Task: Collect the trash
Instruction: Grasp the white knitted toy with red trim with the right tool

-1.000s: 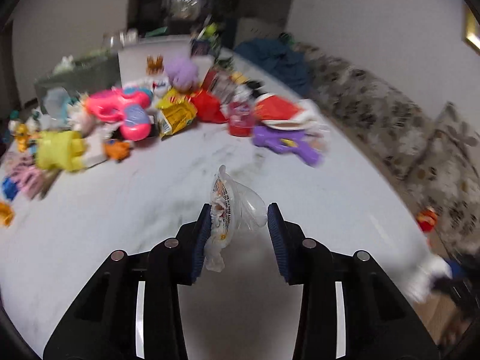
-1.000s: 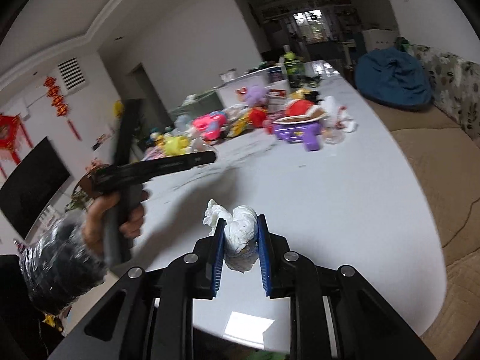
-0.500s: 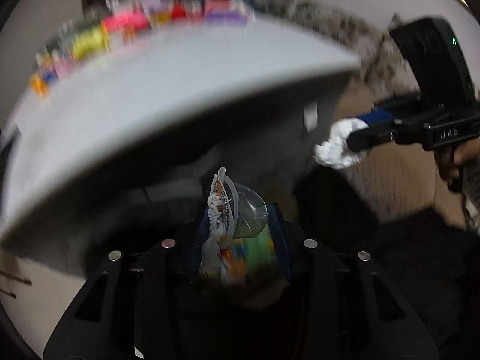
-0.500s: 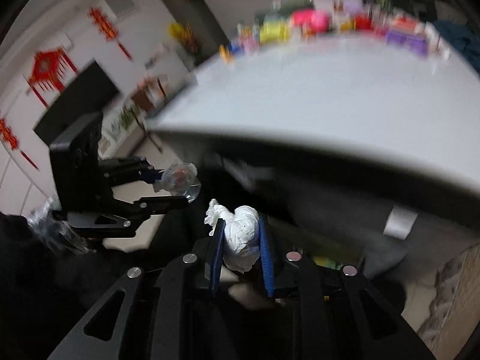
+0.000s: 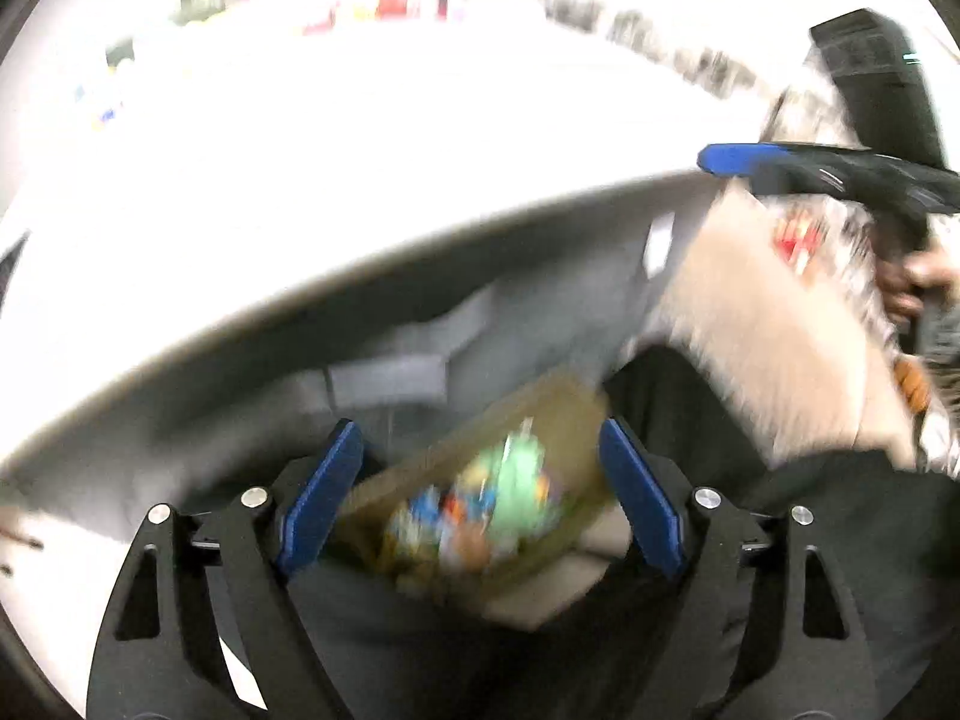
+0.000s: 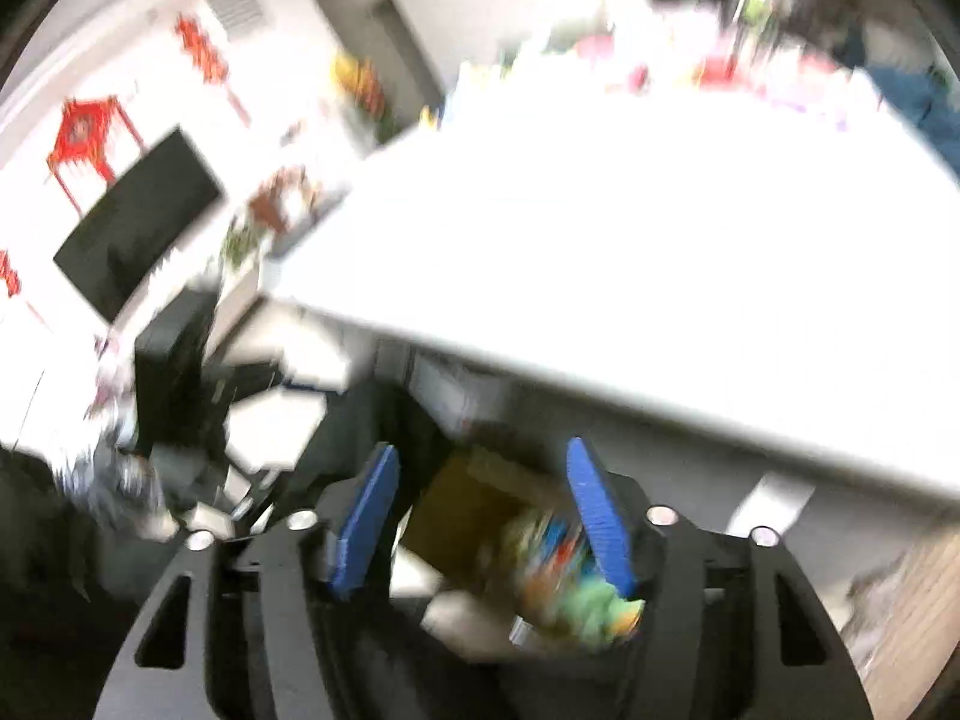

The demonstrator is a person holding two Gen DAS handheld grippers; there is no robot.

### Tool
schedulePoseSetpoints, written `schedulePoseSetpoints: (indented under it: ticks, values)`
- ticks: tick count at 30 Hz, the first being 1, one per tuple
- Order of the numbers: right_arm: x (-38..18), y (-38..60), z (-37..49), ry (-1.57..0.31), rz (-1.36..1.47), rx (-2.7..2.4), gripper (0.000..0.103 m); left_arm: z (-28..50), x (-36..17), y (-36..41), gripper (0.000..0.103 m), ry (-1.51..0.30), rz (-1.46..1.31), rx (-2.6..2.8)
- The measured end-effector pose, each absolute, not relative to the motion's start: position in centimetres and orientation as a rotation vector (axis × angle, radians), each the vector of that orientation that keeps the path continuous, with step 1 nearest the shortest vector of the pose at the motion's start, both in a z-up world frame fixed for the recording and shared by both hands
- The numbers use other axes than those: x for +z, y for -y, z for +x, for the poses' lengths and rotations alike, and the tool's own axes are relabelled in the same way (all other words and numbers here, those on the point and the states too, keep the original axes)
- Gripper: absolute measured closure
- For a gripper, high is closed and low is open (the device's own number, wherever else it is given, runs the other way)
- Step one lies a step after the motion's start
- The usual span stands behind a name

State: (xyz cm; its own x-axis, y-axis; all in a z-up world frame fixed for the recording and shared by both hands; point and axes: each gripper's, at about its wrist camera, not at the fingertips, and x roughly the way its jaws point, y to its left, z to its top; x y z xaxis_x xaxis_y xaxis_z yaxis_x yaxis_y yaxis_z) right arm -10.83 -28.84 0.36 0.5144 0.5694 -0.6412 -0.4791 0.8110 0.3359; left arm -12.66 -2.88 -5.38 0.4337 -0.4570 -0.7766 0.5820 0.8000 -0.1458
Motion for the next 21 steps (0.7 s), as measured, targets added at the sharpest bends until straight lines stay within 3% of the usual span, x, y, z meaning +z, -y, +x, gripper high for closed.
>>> schedulePoseSetpoints:
  ticks: [2, 7, 11, 21]
  values:
    - [3.1, 31.3, -6.8, -0.726, 0.068, 0.499, 0.024, -11.5, -2.1, 2.9, 0.012, -0.819, 0.104, -0.65]
    - [3.6, 36.5, 5.7, -0.7, -0.021, 0.256, 0.023, -7.1, 2.7, 3.8, 0.012, -0.687, -0.01, -0.601]
    - [2.7, 39.5, 14.5, -0.738, -0.016, 0.177, 0.023, -3.8, 3.1, 4.7, 0.012, -0.701, -0.094, -0.615]
    - [-1.7, 44.0, 28.5, -0.962, 0.376, 0.162, 0.019, 0.1, 1.1, 6.8, 0.012, -0.775, -0.084, -0.582]
